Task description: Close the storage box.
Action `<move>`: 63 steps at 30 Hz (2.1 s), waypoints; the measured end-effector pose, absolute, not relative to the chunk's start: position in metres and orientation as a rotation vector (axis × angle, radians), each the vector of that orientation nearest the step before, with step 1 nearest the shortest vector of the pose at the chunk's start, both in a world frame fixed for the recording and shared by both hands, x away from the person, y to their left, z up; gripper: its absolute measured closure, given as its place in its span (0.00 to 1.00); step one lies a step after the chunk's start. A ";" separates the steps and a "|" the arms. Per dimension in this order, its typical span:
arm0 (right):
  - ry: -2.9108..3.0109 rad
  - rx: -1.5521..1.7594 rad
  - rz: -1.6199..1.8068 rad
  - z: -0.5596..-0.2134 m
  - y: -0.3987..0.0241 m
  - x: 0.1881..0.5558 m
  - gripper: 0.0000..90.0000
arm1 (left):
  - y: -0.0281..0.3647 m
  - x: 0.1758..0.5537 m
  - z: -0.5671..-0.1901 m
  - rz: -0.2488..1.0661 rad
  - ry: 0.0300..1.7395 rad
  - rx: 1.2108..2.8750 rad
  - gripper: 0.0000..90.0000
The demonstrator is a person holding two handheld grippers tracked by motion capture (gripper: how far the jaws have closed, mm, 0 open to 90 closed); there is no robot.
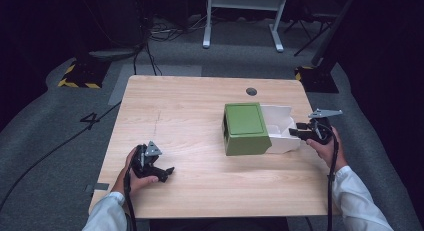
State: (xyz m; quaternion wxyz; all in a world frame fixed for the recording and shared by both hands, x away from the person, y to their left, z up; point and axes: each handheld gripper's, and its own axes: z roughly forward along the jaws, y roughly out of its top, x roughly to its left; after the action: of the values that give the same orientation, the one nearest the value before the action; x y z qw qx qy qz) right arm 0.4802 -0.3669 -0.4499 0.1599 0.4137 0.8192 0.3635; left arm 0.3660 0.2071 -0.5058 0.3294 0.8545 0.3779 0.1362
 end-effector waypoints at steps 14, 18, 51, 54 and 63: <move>2.376 1.230 1.078 -0.463 -0.362 0.489 0.68 | 0.206 0.366 -0.506 0.352 0.985 2.242 0.00; 2.383 1.204 1.082 -0.461 -0.354 0.487 0.68 | 0.205 0.366 -0.506 0.351 0.982 2.240 0.00; 2.463 1.045 1.031 -0.447 -0.268 0.481 0.67 | 0.205 0.366 -0.506 0.350 0.979 2.242 0.00; 2.476 1.027 1.037 -0.447 -0.262 0.480 0.67 | 0.205 0.366 -0.506 0.351 0.979 2.243 0.00; 2.488 0.989 1.014 -0.448 -0.260 0.480 0.62 | 0.205 0.366 -0.506 0.351 0.979 2.242 0.00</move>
State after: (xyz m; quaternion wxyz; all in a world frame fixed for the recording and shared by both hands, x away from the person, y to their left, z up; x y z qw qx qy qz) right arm 0.4804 -0.2603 -0.4476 0.1388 0.3420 0.8606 0.3508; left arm 0.3660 0.2053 -0.5057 0.3288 0.8567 0.3741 0.1339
